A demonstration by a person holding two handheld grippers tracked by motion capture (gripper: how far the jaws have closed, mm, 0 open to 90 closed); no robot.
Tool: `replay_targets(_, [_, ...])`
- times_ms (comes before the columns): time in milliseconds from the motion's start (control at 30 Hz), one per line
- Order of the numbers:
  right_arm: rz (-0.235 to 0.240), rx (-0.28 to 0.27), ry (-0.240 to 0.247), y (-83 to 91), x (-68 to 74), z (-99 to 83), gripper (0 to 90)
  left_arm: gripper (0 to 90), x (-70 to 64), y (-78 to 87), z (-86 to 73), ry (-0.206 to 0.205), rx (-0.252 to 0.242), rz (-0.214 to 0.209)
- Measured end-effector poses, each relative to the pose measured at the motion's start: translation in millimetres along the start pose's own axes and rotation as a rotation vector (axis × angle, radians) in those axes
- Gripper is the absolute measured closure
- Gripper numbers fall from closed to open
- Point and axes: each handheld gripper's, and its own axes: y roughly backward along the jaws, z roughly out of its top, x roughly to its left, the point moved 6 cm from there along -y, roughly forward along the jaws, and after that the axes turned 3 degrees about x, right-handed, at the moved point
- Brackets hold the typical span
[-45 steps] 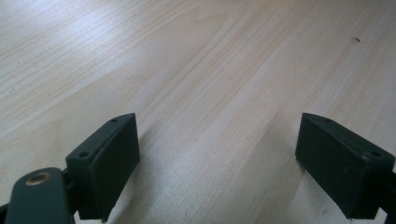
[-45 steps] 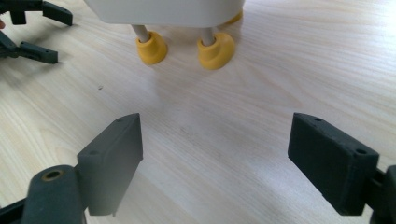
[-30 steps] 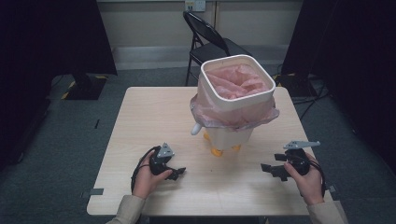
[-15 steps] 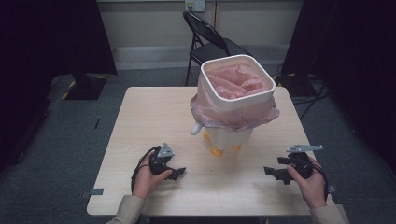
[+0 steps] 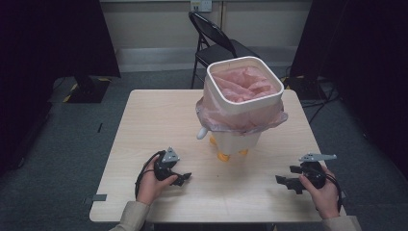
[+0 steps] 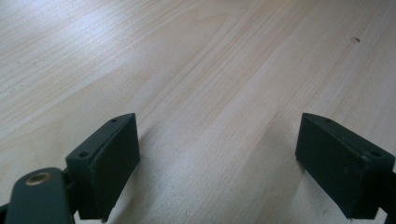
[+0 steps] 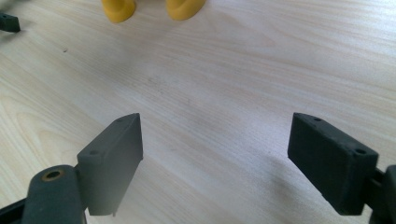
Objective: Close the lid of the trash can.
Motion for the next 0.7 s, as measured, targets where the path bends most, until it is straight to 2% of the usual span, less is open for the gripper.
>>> replay_targets(333, [-0.016, 0.005, -0.010, -1.7, -5.7, -6.6, 17.4, 12.8, 0.0, 0.0, 0.0, 0.000, 0.000, 0.000])
replay_targets(700, [-0.035, 0.012, 0.002, -3.2, -14.0, -17.5, 17.7, 12.8, 0.0, 0.0, 0.0, 0.000, 0.000, 0.000])
